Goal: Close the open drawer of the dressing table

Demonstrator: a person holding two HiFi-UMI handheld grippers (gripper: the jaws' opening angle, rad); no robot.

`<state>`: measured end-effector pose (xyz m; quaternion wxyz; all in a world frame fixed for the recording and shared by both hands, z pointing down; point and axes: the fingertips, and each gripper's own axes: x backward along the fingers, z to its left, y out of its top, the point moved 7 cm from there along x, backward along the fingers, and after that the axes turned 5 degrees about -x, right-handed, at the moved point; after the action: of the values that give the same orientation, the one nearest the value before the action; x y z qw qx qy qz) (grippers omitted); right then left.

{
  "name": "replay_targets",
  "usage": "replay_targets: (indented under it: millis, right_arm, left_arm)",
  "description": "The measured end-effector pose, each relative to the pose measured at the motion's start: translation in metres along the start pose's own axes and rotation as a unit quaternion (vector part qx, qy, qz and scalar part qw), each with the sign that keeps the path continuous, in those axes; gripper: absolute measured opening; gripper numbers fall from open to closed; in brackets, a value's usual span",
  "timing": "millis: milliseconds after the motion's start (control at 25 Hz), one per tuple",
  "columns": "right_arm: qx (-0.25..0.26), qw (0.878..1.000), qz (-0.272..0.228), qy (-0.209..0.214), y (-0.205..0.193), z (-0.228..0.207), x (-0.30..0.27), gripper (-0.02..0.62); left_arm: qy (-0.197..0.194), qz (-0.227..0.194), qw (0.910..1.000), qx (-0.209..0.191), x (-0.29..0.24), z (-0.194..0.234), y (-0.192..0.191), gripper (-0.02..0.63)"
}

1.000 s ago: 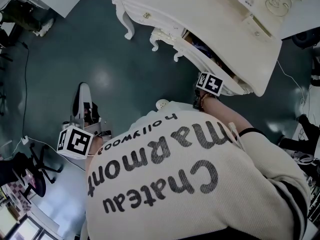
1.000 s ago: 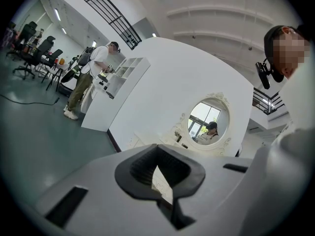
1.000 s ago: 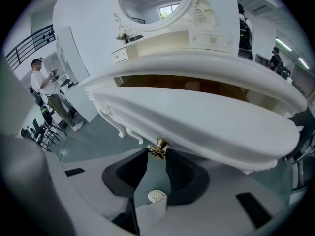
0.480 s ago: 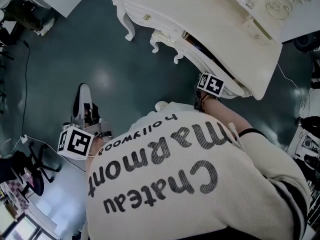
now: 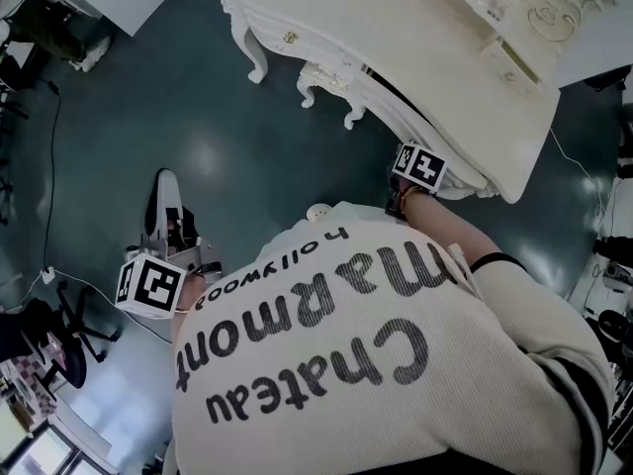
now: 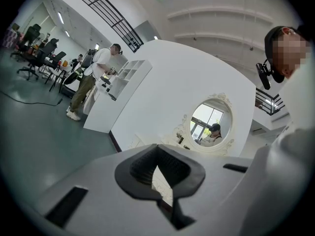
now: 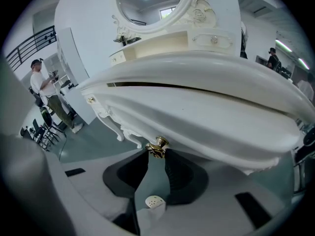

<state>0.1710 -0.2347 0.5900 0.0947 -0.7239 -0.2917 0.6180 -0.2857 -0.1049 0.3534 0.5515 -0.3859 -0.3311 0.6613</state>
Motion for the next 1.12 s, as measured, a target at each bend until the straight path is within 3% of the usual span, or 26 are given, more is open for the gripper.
replay_targets:
  millis: [1120]
  right_arm:
    - [0.012,0.999,-0.014,-0.027,0.026,-0.011,-0.016,0.124]
  left_arm:
    - [0.02,-0.016,0.9997,0.004,-0.008,0.002,-0.002,0.009]
